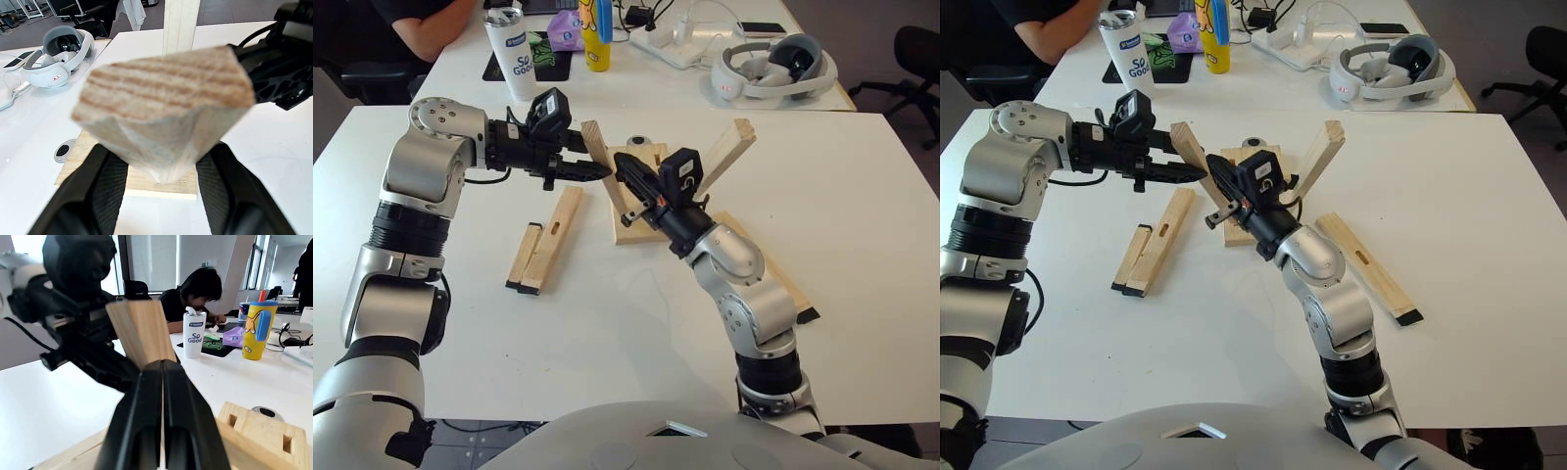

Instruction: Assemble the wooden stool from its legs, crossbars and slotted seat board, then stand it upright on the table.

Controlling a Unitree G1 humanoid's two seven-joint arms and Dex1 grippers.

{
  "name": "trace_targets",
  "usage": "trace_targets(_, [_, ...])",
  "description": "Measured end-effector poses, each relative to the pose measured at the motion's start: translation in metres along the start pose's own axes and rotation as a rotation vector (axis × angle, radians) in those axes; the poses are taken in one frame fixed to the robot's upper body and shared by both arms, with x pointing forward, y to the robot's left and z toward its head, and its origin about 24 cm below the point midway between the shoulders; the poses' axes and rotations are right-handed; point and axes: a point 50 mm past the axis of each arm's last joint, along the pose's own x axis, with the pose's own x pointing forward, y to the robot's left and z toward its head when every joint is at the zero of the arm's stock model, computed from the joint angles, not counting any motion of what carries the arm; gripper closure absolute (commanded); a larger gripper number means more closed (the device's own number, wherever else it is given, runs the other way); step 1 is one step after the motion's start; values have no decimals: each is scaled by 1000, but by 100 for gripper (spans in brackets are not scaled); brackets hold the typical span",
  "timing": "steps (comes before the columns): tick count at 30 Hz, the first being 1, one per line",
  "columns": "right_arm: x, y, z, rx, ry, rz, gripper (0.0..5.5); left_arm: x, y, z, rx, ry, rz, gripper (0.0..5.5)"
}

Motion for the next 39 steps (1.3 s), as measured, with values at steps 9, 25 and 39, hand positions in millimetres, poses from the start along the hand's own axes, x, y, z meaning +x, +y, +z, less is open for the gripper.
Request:
trace_targets(9, [11,0,-5,-282,37,-155,550,2,0,1,1,4,-7,348])
trace_targets(25, [9,-11,1,-384,-30,-240,550,5,-1,3,-2,2,-1,348])
trace_targets(39, [2,-3,-36,-497,193,-108,550,7,-3,4,-3,17,-2,348])
